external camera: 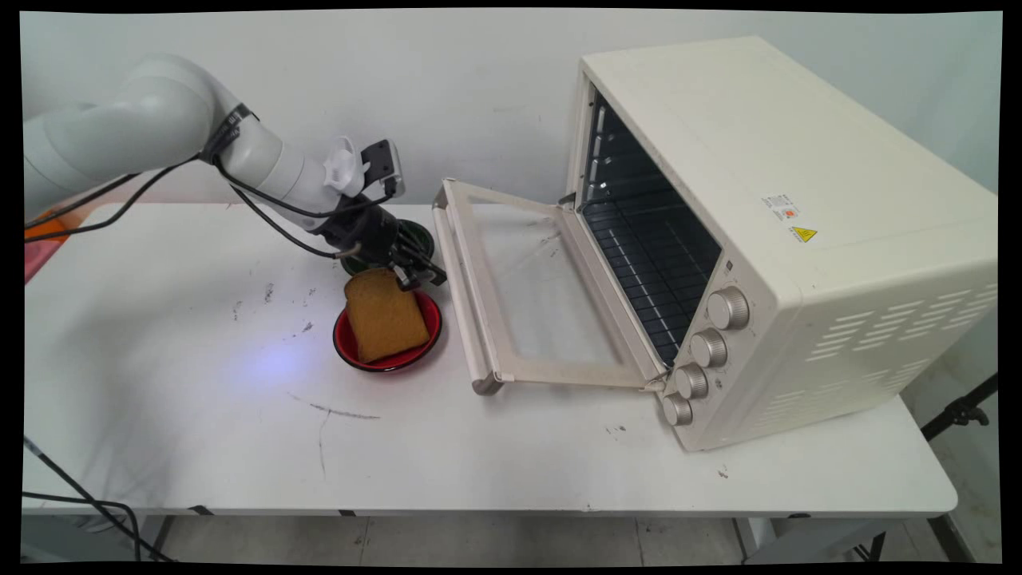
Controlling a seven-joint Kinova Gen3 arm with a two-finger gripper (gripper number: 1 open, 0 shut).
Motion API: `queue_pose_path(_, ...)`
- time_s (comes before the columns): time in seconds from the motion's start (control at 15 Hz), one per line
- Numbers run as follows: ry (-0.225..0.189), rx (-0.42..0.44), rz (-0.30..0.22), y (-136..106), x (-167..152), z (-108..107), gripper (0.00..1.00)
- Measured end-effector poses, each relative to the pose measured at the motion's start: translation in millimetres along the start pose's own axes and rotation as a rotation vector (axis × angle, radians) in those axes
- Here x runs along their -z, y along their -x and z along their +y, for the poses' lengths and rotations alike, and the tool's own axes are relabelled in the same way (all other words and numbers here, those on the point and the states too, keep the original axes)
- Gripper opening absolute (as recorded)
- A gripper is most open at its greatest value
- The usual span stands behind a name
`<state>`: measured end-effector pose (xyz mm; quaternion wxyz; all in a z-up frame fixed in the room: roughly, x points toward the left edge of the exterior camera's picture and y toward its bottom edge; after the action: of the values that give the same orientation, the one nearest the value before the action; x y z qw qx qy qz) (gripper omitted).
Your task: Close the oven
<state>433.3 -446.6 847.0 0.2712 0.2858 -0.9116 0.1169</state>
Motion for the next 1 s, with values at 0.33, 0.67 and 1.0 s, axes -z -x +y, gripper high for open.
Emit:
queue_pose_path(0.33,0.003,-0.010,0.051,-3,-5,3,0.00)
queue_pose_path(0.67,0.008,-0.018,0.104,-9,-3,10,0.00)
queue_pose_path(1.0,-0.002,-0.003,0.162,-30,15,13,0.00)
